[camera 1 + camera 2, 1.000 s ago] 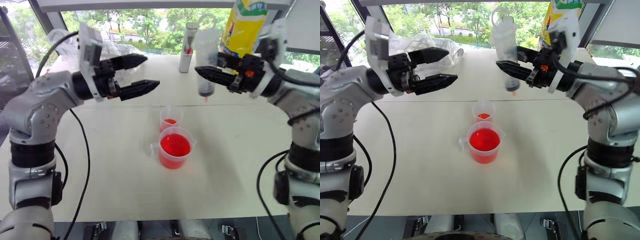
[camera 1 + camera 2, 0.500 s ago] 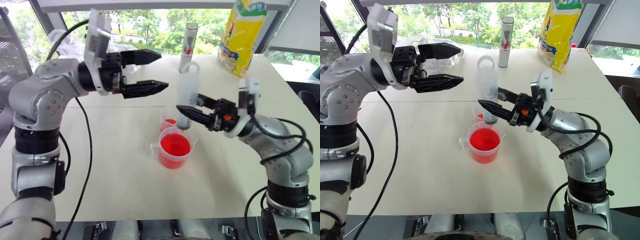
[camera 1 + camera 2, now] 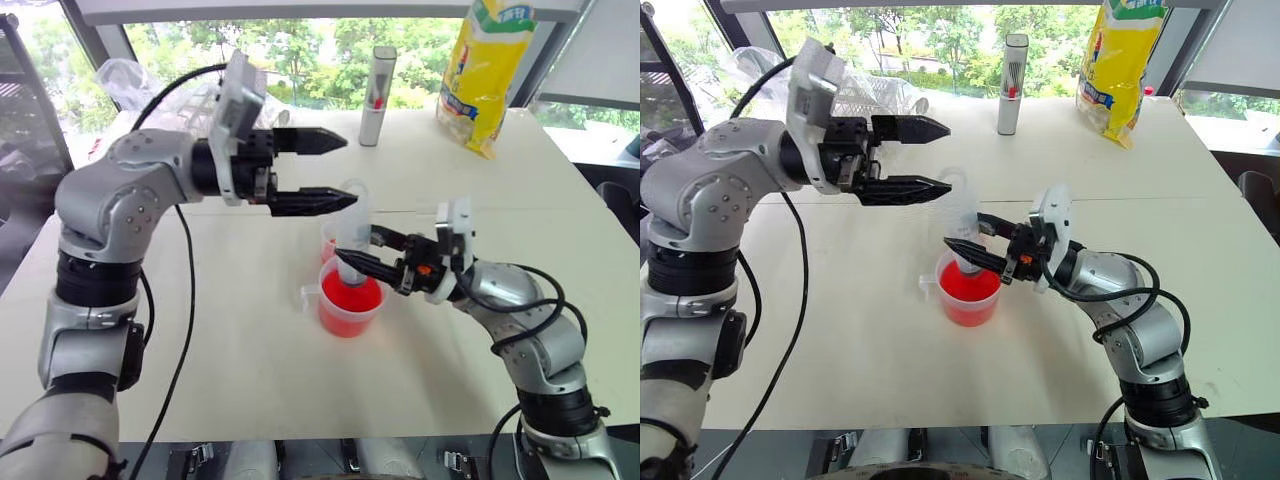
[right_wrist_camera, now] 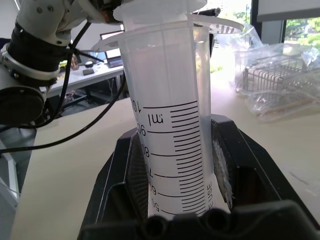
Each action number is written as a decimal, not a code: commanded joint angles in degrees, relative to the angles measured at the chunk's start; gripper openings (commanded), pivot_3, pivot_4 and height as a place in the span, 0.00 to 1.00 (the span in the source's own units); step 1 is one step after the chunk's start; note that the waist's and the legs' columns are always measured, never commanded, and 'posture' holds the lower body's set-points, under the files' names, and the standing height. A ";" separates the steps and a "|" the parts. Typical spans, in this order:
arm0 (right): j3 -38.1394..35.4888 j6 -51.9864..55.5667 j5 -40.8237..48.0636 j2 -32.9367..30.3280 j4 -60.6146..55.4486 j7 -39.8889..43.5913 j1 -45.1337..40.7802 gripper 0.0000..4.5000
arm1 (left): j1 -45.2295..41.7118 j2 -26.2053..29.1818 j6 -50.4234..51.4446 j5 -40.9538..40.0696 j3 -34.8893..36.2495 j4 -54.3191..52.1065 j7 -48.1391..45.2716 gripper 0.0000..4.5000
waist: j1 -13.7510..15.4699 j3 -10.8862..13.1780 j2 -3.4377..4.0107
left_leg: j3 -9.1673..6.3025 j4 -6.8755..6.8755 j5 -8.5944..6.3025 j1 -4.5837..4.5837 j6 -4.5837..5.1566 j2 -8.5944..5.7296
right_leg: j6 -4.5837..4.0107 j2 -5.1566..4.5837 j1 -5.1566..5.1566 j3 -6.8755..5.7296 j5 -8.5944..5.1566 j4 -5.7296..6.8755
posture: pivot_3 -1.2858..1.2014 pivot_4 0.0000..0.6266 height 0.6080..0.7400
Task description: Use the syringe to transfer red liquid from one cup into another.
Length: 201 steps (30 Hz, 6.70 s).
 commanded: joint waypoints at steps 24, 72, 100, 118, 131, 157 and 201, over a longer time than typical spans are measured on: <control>0.34 -2.75 -1.00 -0.98 -1.26 0.43 1.05 0.31 | 2.09 -2.44 4.50 -1.44 0.01 -4.48 -0.38 0.03 | 0.01 0.00 0.00 | -0.02 0.00 0.00 0.01 0.00 0.00 | 0.00 0.01 0.01 0.04 0.00 0.01 | 0.52 0.24 1.00; 3.14 -2.15 0.98 -2.56 3.00 4.06 2.54 0.31 | -5.10 -1.43 1.29 -0.57 4.44 1.79 1.88 0.03 | 0.03 0.00 0.00 | -0.01 0.02 0.00 0.01 0.00 -0.01 | 0.00 0.01 0.01 0.03 0.00 0.04 | 0.52 0.24 1.00; -3.68 2.57 7.18 -4.42 -2.75 0.92 -3.80 0.31 | 1.30 4.67 0.75 1.29 10.05 2.07 5.44 0.90 | -0.06 0.00 0.01 | 0.00 0.04 0.00 0.10 0.00 0.01 | 0.00 0.01 0.03 0.03 0.00 0.11 | 0.52 0.24 1.00; -0.97 -4.91 1.60 1.38 31.45 7.05 -30.44 0.31 | 2.86 3.49 -3.59 5.02 9.06 3.65 6.30 0.90 | -0.08 -0.01 -0.01 | 0.06 0.05 0.00 0.04 0.01 0.01 | -0.01 -0.03 -0.05 0.03 0.00 0.18 | 0.52 0.24 1.00; -0.44 -14.88 -5.96 6.90 42.72 9.62 -30.07 0.31 | -7.49 -3.29 -9.87 10.84 5.78 13.38 7.42 0.90 | -0.05 0.01 0.01 | 0.08 0.09 0.01 -0.02 -0.01 0.00 | -0.01 -0.06 -0.18 0.04 0.00 0.35 | 0.52 0.24 1.00; -0.92 -14.54 -7.89 6.94 41.02 9.93 -28.30 0.31 | -11.88 -12.33 -11.30 14.39 2.91 22.84 4.18 0.01 | -0.17 0.01 0.02 | 0.09 0.07 0.01 0.01 -0.01 0.01 | -0.01 -0.02 -0.19 0.07 0.00 0.37 | 0.52 0.24 1.00; -5.81 -6.05 -2.85 6.07 34.45 8.70 -33.73 0.31 | -1.31 -13.93 -12.60 18.78 -2.44 20.90 3.06 0.01 | -0.13 0.01 0.02 | 0.10 0.07 0.01 0.01 -0.02 0.00 | -0.01 -0.03 -0.19 0.07 0.00 0.37 | 0.52 0.24 1.00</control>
